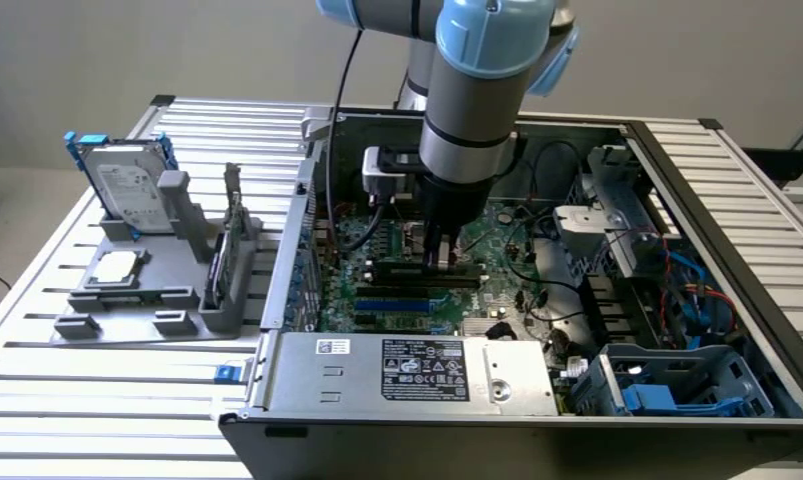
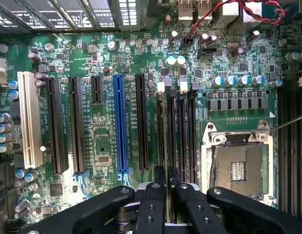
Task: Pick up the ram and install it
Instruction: 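Insert the ram into the slot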
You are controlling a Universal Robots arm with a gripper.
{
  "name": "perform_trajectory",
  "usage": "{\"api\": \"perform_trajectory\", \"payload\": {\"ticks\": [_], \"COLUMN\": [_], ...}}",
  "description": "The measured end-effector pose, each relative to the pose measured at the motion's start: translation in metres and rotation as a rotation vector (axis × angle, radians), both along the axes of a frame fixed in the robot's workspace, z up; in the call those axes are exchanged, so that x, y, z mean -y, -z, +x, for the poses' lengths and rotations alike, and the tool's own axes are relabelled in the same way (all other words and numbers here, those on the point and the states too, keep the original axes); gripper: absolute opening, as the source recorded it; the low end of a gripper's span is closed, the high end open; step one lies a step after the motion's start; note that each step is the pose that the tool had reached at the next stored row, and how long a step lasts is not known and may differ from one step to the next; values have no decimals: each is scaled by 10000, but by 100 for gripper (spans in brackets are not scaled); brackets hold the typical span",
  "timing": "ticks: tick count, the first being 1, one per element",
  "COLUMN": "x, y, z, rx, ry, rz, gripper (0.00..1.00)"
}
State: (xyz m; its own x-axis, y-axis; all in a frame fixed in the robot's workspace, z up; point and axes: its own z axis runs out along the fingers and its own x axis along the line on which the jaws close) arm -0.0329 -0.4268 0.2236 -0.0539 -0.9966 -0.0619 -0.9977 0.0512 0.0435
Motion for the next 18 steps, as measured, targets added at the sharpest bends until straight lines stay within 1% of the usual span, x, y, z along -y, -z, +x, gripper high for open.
{"api": "perform_trajectory", "payload": {"ticks": [18], "x": [-6], "y": [41], "z": [-6], "rx": [1], "ry": [0], "rz": [0], "gripper": [14]}}
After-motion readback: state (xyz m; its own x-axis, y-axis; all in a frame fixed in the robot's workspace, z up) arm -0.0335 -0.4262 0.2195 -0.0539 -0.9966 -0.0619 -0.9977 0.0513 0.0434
